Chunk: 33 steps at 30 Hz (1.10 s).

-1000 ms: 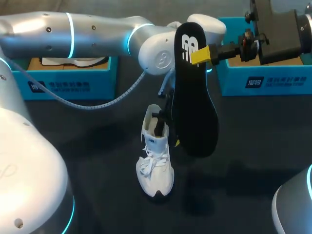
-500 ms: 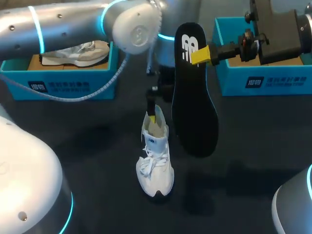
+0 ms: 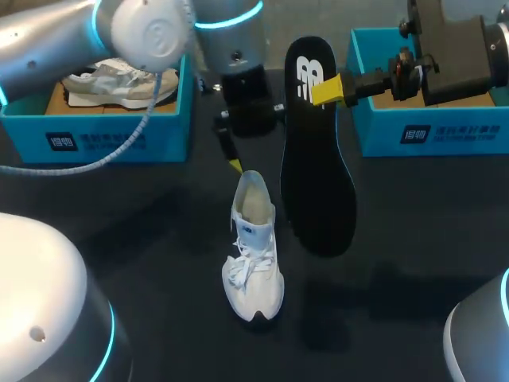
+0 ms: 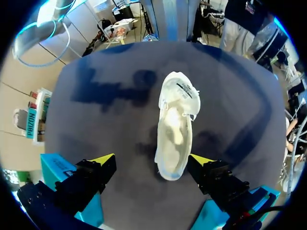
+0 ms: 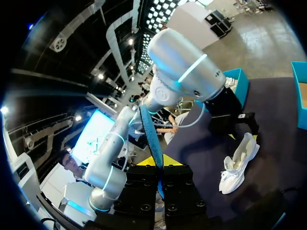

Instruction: Take the shoe out of the shoebox, open the shoe tongue, remove and reinsert the insole, then place the shoe into the shoebox

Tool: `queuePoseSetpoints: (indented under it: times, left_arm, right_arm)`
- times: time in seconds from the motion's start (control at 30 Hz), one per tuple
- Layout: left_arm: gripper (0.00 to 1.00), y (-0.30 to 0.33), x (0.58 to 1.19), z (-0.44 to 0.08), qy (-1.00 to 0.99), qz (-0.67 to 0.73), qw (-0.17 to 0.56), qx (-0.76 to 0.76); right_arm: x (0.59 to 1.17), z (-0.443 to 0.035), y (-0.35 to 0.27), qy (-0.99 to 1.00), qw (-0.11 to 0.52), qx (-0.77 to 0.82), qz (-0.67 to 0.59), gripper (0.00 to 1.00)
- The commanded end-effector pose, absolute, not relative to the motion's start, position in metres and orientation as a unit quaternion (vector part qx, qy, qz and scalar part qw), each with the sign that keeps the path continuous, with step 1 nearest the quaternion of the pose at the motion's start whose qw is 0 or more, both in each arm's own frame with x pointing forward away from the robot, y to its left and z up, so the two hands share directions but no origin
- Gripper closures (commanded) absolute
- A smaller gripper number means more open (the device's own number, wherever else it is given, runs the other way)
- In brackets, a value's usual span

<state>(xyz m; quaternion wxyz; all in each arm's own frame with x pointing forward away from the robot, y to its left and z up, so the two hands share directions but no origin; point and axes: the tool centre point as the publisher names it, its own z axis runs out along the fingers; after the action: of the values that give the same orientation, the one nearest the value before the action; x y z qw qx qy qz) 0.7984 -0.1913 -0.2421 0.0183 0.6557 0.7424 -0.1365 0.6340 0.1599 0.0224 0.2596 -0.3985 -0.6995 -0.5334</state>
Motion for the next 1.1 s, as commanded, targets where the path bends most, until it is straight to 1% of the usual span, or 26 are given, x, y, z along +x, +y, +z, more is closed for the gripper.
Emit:
queuePoseSetpoints:
  times: [0.03,0.17,0.3,0.5,0.8,1.0,1.1]
  left_arm:
    - [0.00,-0.176,0.792,-0.228,0.733,-0.190,0.103,0.645]
    - [0.00,-0.171,0.794,-0.216,0.724,-0.200,0.140,0.645]
    - [0.00,-0.166,0.797,-0.206,0.711,-0.215,0.173,0.646]
    - [0.00,-0.159,0.801,-0.196,0.697,-0.233,0.209,0.645]
    - [0.00,-0.142,0.807,-0.176,0.666,-0.287,0.262,0.636]
    - [0.00,-0.130,0.807,-0.166,0.640,-0.316,0.278,0.643]
    - [0.00,-0.130,0.807,-0.166,0.640,-0.316,0.278,0.643]
  right_arm:
    - [0.635,0.022,0.162,-0.700,0.260,-0.400,-0.532,1.00]
    - [0.649,0.021,0.156,-0.681,0.264,-0.428,-0.531,1.00]
    - [0.672,0.021,0.148,-0.656,0.287,-0.466,-0.520,1.00]
    - [0.708,0.026,0.139,-0.642,0.320,-0.479,-0.507,1.00]
    - [0.751,0.024,0.135,-0.616,0.388,-0.494,-0.476,1.00]
    - [0.768,0.018,0.130,-0.607,0.418,-0.503,-0.453,1.00]
    - [0.768,0.018,0.130,-0.607,0.418,-0.503,-0.453,1.00]
